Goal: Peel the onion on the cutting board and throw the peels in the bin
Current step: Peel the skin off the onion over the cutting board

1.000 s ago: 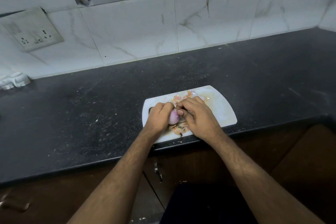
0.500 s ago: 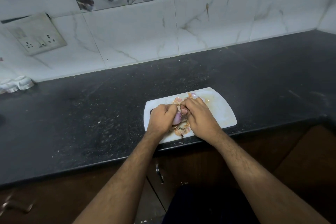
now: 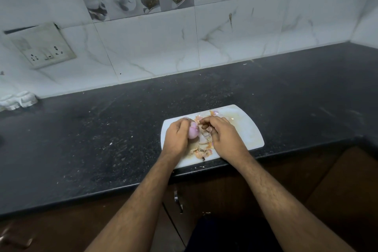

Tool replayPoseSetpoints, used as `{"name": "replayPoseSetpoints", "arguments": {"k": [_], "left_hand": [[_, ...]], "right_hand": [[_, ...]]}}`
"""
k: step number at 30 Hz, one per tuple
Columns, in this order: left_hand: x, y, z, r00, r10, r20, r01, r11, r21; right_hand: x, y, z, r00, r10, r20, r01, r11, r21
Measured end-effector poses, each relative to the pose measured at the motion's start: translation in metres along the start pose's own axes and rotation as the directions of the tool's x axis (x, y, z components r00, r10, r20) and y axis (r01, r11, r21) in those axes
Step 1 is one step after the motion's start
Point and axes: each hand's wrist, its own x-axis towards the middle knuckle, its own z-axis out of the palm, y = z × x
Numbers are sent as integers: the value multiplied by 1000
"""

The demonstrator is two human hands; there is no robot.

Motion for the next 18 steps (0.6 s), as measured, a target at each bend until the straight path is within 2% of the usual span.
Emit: {"name": "replayPoseSetpoints", "arguments": {"k": [11,15,18], "left_hand": [[-1,0,-1,996,0,84,-2,1000,23],[4,-7,-1,993,18,119,-24,999,49],[3,-5,0,996,40,83,-44,998,48]], "right_hand": [[-5,-6,-5,998,11,-67,1,985,170],[-5,-5,-5,997,14,-74,-2,987,160],[-3,-4,-4,998,22,-62,-14,990,137]]}}
